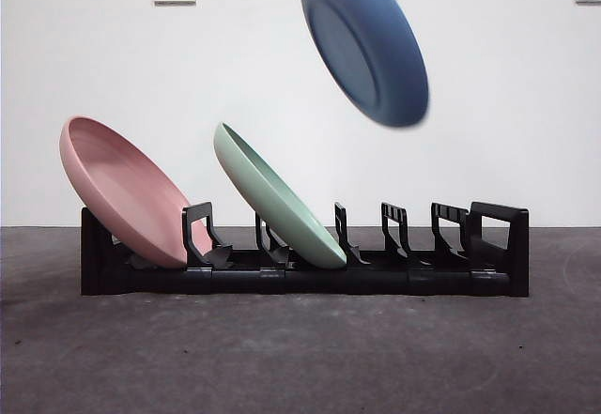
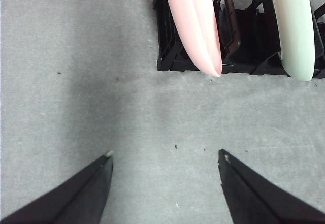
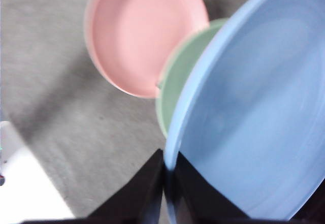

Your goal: Place the plate

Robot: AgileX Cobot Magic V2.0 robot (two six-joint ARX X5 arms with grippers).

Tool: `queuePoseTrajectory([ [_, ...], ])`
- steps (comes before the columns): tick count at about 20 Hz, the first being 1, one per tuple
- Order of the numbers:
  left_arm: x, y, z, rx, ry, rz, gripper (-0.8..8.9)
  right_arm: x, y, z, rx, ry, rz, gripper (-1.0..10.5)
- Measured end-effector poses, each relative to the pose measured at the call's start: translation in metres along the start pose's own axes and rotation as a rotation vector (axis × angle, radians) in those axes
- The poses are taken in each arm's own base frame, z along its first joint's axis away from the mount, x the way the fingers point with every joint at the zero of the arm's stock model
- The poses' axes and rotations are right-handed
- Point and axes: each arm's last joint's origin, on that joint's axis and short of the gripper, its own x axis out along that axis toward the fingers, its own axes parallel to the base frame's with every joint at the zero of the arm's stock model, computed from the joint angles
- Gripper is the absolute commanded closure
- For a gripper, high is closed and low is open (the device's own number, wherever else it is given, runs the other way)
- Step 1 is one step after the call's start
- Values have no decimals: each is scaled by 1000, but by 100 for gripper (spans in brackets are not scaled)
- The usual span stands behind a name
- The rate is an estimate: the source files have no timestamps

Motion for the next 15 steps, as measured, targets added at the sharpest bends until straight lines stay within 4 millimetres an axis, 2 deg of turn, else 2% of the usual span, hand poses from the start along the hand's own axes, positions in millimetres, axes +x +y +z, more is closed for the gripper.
queuePoseTrajectory([
  [3,0,0,0,0,0,0,482,-24,27,-12,-85,-103,-14,933],
  [5,0,0,0,0,0,0,482,-33,44,-28,-143,-166,-25,933],
  [9,0,0,0,0,0,0,482,-38,74,-76,-275,-245,-42,933],
  [12,0,0,0,0,0,0,482,-41,88,-114,-355,-258,-67,933],
  [15,0,0,0,0,0,0,482,-32,97,-152,-431,-227,-94,933],
])
